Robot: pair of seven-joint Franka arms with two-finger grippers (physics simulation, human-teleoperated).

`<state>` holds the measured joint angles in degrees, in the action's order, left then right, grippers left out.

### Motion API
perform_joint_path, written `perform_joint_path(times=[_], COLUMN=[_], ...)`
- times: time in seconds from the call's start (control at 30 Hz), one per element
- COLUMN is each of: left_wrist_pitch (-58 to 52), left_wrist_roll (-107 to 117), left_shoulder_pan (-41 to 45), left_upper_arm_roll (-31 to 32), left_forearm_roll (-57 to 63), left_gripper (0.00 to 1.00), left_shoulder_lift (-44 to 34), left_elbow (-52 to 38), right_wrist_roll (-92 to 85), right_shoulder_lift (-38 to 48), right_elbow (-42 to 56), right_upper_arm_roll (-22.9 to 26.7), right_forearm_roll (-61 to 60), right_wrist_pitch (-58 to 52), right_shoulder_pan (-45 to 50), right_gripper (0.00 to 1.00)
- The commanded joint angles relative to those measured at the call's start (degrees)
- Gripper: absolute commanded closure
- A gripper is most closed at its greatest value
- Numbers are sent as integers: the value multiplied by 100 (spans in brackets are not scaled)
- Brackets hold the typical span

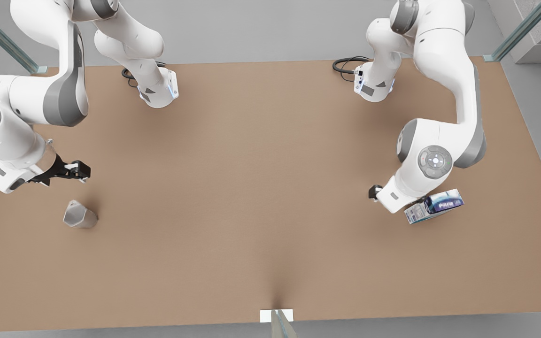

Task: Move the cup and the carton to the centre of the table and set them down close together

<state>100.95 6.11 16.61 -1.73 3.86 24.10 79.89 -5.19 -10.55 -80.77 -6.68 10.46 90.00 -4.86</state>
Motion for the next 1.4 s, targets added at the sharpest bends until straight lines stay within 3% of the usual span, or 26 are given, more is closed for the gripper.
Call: perform_joint_path(times=[0.0,0.1,0.17,0.3,0.33,0.4,0.47,0.63,0.7,0.77,0.87,1.07,1.33,1.37], left_wrist_pitch=[3,-234,-1025,-937,-928,-173,-120,-304,-533,390,996,372,1040,1067], left_wrist_roll=[5,-66,-1269,-2332,-3166,-5145,-6920,-7457,-7650,-8353,-9039,-8908,-8907,-8908], left_shoulder_pan=[18,62,-26,-254,-438,-791,-1045,-1503,-1432,-1406,-1652,-1793,-1810,-1828], left_upper_arm_roll=[6,6,-55,-82,-82,-82,-82,-126,58,182,138,155,147,147], left_forearm_roll=[0,18,-52,-17,-9,0,0,18,18,132,246,158,431,440], left_gripper=[0,0,0,0,0,1,1,1,1,1,1,1,1,1], left_shoulder_lift=[-2,-37,-64,50,366,525,587,464,-151,-749,-556,-406,-415,-406], left_elbow=[0,-9,-220,-386,-869,-976,-1169,-1108,-300,782,791,852,1512,1582], right_wrist_roll=[0,26,-79,-61,-79,-105,-711,-835,-835,-844,-844,-844,-835,-826], right_shoulder_lift=[0,-342,-1283,-1880,-2038,-2346,-2557,-2812,-2838,-2909,-3058,-3322,-3559,-3559], right_elbow=[0,18,53,9,-17,-26,-9,9,-17,0,97,237,308,308], right_upper_arm_roll=[0,0,-9,-26,-62,-70,-70,-70,-62,-70,-70,-62,-62,-62], right_forearm_roll=[0,0,9,18,9,61,228,316,308,308,299,290,272,264], right_wrist_pitch=[0,-88,-18,290,491,791,1125,1160,1160,1099,1116,1160,1283,1292], right_shoulder_pan=[-7,-24,-947,-1658,-1852,-2002,-2002,-2019,-2028,-2037,-2081,-2072,-2072,-2055], right_gripper=[0,0,0,0,0,0,0,0,0,0,0,0,0,10])
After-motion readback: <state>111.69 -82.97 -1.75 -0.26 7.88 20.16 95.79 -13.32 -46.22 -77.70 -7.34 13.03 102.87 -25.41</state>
